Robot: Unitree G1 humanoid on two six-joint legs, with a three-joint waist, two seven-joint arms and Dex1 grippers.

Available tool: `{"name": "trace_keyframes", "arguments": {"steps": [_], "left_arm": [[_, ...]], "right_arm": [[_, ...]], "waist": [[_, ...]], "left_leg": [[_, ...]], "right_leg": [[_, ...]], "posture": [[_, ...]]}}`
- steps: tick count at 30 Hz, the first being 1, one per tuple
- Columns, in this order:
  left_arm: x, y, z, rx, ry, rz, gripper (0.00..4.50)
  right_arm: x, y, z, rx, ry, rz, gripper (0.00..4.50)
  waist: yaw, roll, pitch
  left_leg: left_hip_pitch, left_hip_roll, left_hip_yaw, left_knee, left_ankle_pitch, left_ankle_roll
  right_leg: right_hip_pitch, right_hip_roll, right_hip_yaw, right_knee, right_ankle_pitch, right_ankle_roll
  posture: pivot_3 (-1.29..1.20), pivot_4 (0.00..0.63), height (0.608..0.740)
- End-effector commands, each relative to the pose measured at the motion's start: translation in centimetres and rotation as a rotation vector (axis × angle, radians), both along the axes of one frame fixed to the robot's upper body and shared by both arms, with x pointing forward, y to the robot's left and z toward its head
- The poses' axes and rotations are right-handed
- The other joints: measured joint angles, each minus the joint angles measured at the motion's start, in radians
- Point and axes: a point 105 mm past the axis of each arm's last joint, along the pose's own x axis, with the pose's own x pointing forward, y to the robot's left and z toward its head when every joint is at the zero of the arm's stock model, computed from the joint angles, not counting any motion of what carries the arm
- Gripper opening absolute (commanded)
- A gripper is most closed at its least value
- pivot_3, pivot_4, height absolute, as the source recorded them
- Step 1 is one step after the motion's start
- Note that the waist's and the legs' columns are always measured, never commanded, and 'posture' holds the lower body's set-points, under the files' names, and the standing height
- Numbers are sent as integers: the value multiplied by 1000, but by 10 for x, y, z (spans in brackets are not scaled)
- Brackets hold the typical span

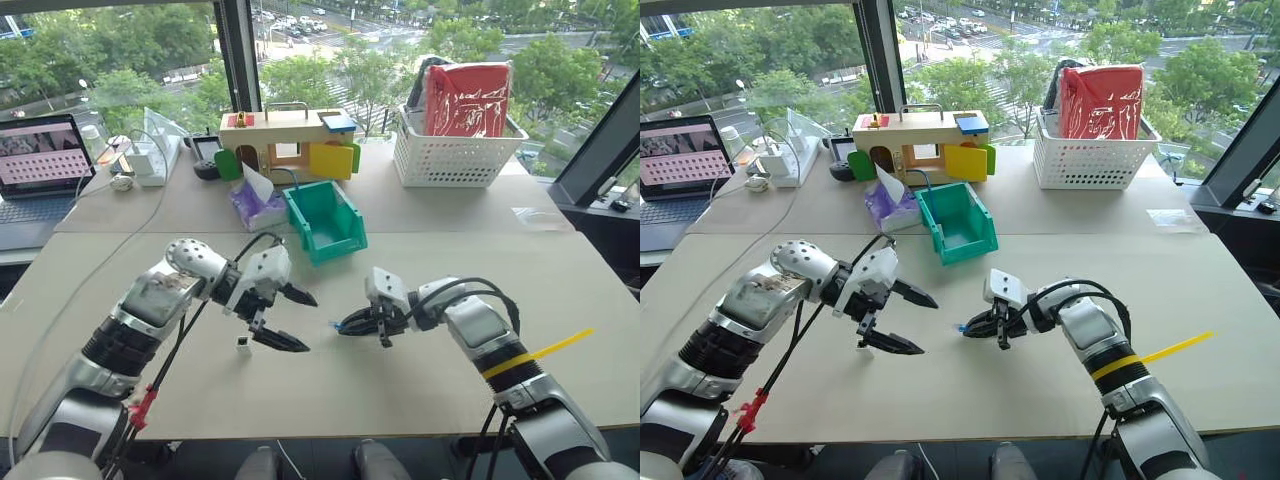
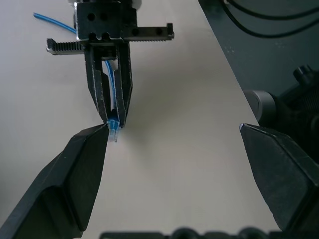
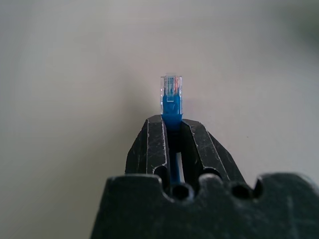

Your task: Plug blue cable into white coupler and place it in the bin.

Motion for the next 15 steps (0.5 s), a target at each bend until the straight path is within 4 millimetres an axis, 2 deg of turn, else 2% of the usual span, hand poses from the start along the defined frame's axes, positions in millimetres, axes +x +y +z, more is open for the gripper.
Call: {"name": "trace_keyframes", "arguments": {"steps": [1, 4, 6, 7, 10, 15], "left_arm": [[2, -10, 0, -12, -21, -58, 4500], [11, -16, -9, 12, -46, -57, 4500], [16, -25, -13, 17, -66, -55, 4500], [19, -30, -13, 12, -75, -46, 4500], [26, -39, -20, 24, -84, -25, 4500], [36, -53, -33, 74, -112, 27, 4500]], "right_arm": [[5, 3, 6, -16, -58, 13, 1313], [3, 2, 13, -24, -71, 18, 2317], [1, 0, 37, 14, -103, -9, 3113], [-2, -2, 51, 41, -118, -28, 3331], [-7, -14, 73, 58, -163, -89, 4316], [-20, -37, 94, 56, -192, -201, 4316]], "waist": [[1, 0, 0], [4, 0, 0], [5, 0, 0], [7, 0, 0], [14, 0, 0], [21, 0, 0]], "left_leg": [[0, 0, 0, 0, 0, 0], [0, 0, 0, 1, 0, 0], [0, 0, 0, 1, 0, 0], [0, 0, 0, 1, 0, 0], [-1, 0, 0, 1, 0, 0], [-1, 0, -1, 1, 0, 0]], "right_leg": [[0, 0, 0, 0, 0, 0], [1, 0, 0, 0, 0, 0], [0, 0, 0, 1, 0, 0], [0, 0, 0, 1, 0, 0], [-1, 0, 0, 1, 0, 0], [0, 0, -1, 1, 0, 0]], "posture": [[0, 150, 733], [0, 150, 733], [0, 150, 733], [0, 150, 733], [0, 150, 733], [0, 150, 733]]}}
